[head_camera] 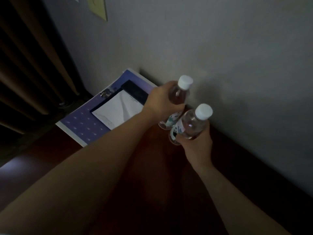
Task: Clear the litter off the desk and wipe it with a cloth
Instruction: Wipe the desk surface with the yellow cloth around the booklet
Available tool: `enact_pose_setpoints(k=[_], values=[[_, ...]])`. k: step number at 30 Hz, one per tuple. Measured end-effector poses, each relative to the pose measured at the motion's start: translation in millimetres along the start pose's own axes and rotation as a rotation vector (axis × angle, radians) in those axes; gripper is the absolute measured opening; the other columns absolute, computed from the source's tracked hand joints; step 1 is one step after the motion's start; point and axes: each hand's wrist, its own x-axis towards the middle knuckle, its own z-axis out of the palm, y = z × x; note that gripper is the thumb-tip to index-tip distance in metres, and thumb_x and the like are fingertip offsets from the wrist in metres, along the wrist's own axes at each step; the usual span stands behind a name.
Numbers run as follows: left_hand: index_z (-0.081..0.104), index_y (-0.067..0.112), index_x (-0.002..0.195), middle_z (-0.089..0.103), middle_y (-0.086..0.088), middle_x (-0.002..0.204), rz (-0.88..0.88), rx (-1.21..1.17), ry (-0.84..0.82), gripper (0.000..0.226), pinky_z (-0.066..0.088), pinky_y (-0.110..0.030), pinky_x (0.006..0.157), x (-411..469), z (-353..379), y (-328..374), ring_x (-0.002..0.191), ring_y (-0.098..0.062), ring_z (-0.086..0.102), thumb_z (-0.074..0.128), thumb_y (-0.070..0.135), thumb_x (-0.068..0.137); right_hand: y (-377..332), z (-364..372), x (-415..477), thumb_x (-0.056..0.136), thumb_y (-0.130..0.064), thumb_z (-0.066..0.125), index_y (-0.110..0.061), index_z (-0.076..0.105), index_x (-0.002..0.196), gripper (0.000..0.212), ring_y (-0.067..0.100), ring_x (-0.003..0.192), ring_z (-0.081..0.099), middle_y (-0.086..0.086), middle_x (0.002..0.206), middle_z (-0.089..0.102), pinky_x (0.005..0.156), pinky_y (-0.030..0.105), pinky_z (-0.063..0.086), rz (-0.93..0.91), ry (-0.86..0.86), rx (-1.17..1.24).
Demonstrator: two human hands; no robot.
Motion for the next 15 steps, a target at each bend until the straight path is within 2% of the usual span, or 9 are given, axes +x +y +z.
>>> enact_pose_setpoints(k=[3,6,8,11,14,15], values=[[0.051,0.013,0.128,0.063,-0.004,0.122,0.061,0.003,-0.012,0.062,0.044,-0.024,0.094,21,3,-7,0.111,-0.015,0.058,0.079,0.025,0.073,0,7,24,0.060,-0.001,0.081,-0.028,0.047,0.119,0.073,-0.005,0.092,0.060,-0.014,0.107,0.061,0.075,0.009,0.049,0.010,0.005,0.033],[0.051,0.011,0.127,0.061,-0.004,0.123,0.086,-0.027,0.012,0.063,0.046,-0.024,0.094,35,6,-12,0.110,-0.014,0.057,0.079,0.023,0.072,2,10,43,0.061,-0.001,0.081,-0.030,0.046,0.115,0.070,-0.004,0.094,0.061,-0.014,0.106,0.062,0.080,0.018,0.051,-0.002,0.014,0.048],[0.051,0.011,0.126,0.061,-0.003,0.122,0.088,-0.063,0.007,0.062,0.047,-0.027,0.096,40,7,-15,0.110,-0.013,0.057,0.079,0.021,0.072,3,10,50,0.061,-0.003,0.081,-0.030,0.047,0.114,0.069,-0.005,0.094,0.061,-0.015,0.104,0.063,0.078,0.015,0.051,-0.018,0.026,0.056],[0.048,0.014,0.128,0.059,0.004,0.120,0.095,-0.086,-0.081,0.063,0.048,-0.025,0.096,40,3,-20,0.111,-0.010,0.057,0.078,0.021,0.073,7,10,54,0.064,-0.006,0.081,-0.025,0.045,0.125,0.073,-0.004,0.100,0.060,-0.014,0.112,0.062,0.080,0.012,0.050,-0.014,0.009,0.102],[0.035,0.017,0.138,0.054,0.006,0.124,0.078,-0.089,-0.156,0.077,0.046,-0.017,0.094,33,2,-23,0.113,-0.006,0.054,0.076,0.014,0.073,16,6,52,0.070,-0.005,0.077,-0.026,0.042,0.128,0.071,0.000,0.104,0.059,-0.016,0.113,0.061,0.090,0.026,0.051,0.015,-0.095,0.109],[0.026,0.019,0.144,0.052,0.002,0.130,0.057,-0.097,-0.177,0.087,0.045,-0.015,0.093,28,4,-24,0.115,-0.005,0.051,0.076,0.011,0.073,20,3,47,0.071,-0.007,0.077,-0.029,0.040,0.131,0.073,-0.001,0.108,0.056,-0.017,0.117,0.059,0.091,0.023,0.048,0.013,-0.133,0.080]])
